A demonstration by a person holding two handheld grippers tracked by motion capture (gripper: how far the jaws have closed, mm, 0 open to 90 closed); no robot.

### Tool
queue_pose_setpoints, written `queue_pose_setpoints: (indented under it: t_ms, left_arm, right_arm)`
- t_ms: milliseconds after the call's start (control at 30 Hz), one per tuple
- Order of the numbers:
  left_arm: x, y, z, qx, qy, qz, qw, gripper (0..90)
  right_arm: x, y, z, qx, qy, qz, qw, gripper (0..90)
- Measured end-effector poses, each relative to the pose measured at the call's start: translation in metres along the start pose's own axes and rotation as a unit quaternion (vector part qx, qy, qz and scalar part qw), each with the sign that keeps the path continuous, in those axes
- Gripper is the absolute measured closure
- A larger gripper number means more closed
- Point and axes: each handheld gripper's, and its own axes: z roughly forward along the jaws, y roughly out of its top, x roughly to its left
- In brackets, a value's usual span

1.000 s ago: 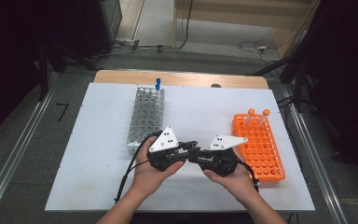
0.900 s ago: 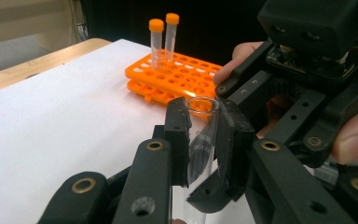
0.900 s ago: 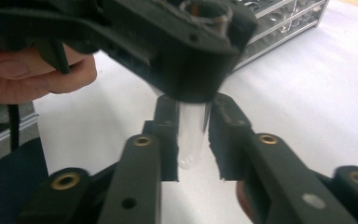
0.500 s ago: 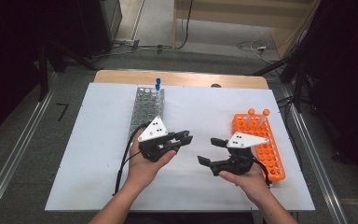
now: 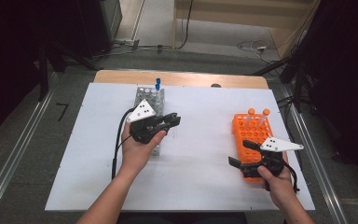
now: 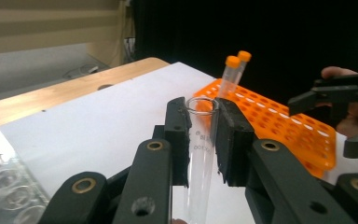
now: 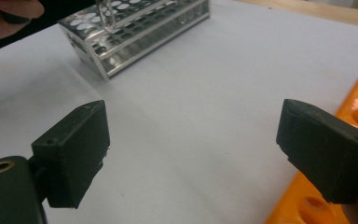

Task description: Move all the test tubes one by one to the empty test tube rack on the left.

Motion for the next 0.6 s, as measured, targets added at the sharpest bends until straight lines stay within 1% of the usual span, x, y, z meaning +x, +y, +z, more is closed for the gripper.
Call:
queue_pose_setpoints:
  t_ms: [67, 200, 300, 500, 600]
  left_arm:
    - [0.006, 0.002, -0.001, -0.003, 0.006, -0.004, 1.0, 76.6]
    - [0.015, 0.008, -0.003, -0.007, 0.018, -0.004, 0.9998, 76.6]
    - [0.021, 0.012, -0.004, -0.01, 0.028, -0.001, 0.9995, 76.6]
    - [0.039, 0.017, -0.002, -0.014, 0.05, -0.013, 0.9986, 76.6]
    - [0.047, 0.021, -0.001, -0.015, 0.062, -0.012, 0.9979, 76.6]
  right_arm:
    - [-0.007, -0.001, -0.004, -0.005, -0.006, 0.009, 0.9999, 8.2]
    - [-0.018, -0.004, -0.01, -0.017, -0.013, 0.022, 0.9995, 8.1]
    - [-0.024, -0.007, -0.011, -0.013, -0.02, 0.025, 0.9994, 8.1]
    - [-0.031, -0.012, -0.011, -0.01, -0.025, 0.035, 0.999, 8.1]
    - [-0.035, -0.015, -0.011, -0.008, -0.026, 0.038, 0.9989, 8.1]
